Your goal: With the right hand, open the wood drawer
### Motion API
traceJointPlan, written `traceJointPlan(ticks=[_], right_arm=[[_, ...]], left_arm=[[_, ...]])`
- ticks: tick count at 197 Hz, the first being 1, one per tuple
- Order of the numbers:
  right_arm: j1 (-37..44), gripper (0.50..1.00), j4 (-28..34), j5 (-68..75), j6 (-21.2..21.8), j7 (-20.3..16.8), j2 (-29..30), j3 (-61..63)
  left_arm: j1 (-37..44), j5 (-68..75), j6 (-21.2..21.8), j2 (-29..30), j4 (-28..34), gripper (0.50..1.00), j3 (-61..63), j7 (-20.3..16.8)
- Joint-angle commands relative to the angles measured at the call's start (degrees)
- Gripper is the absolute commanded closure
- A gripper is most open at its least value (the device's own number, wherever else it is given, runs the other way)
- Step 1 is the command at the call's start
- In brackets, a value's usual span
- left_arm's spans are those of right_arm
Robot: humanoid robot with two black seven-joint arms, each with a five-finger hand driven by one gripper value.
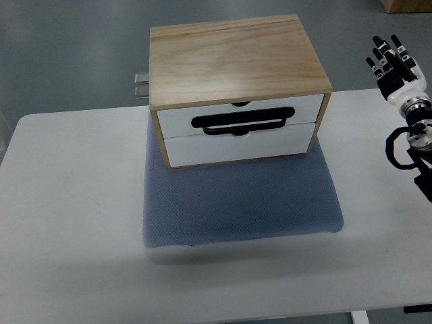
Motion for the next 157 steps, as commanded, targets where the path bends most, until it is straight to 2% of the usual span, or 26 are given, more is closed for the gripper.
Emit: traceJointPlan(ticks=[1,157], right_arm=[[0.0,0.556,0.0,0.0,0.0,0.0,0.0,0.0],[0.2,0.556,0.1,0.0,0.0,0.0,0.0,-0.3]], left_arm=[[0.0,0.2,0.0,0.0,0.1,0.5,0.1,0.0],[0.0,0.2,0.0,0.0,-0.3,0.5,0.3,0.0]])
